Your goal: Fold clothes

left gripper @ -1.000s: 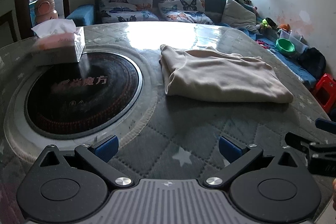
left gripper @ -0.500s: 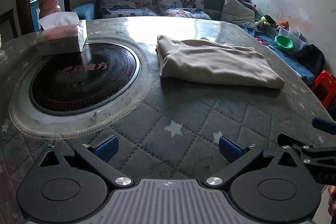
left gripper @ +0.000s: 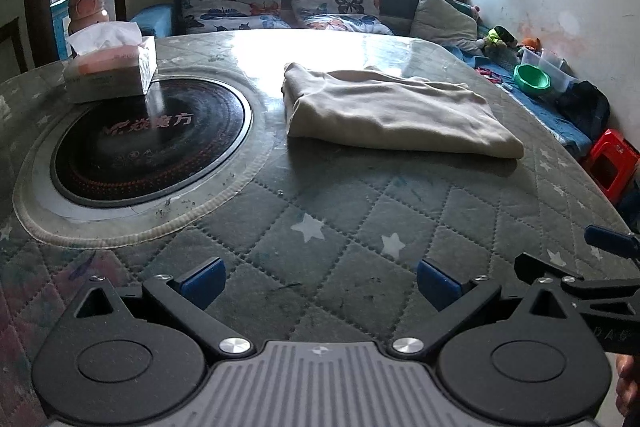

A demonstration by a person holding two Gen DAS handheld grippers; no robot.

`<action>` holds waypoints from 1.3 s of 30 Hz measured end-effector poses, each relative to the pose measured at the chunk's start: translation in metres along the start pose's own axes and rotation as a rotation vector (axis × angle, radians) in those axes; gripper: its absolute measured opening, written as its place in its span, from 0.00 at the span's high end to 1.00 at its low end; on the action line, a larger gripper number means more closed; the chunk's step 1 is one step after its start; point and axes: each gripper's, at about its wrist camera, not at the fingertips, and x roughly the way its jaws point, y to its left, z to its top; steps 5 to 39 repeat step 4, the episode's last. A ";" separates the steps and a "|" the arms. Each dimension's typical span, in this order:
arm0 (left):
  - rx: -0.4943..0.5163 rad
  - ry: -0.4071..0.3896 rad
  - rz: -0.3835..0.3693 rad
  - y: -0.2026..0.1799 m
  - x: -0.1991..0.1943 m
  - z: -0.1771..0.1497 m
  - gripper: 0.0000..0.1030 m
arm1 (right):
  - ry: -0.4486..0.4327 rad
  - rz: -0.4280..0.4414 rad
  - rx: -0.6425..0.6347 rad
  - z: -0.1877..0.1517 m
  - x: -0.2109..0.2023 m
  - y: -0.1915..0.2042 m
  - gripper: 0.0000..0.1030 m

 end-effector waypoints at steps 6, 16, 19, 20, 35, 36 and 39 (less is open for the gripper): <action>0.001 -0.002 0.006 -0.001 -0.001 0.000 0.00 | 0.003 0.006 -0.001 -0.001 -0.001 0.002 0.00; 0.001 -0.002 0.006 -0.001 -0.001 0.000 0.00 | 0.003 0.006 -0.001 -0.001 -0.001 0.002 0.00; 0.001 -0.002 0.006 -0.001 -0.001 0.000 0.00 | 0.003 0.006 -0.001 -0.001 -0.001 0.002 0.00; 0.001 -0.002 0.006 -0.001 -0.001 0.000 0.00 | 0.003 0.006 -0.001 -0.001 -0.001 0.002 0.00; 0.001 -0.002 0.006 -0.001 -0.001 0.000 0.00 | 0.003 0.006 -0.001 -0.001 -0.001 0.002 0.00; 0.001 -0.002 0.006 -0.001 -0.001 0.000 0.00 | 0.003 0.006 -0.001 -0.001 -0.001 0.002 0.00; 0.001 -0.002 0.006 -0.001 -0.001 0.000 0.00 | 0.003 0.006 -0.001 -0.001 -0.001 0.002 0.00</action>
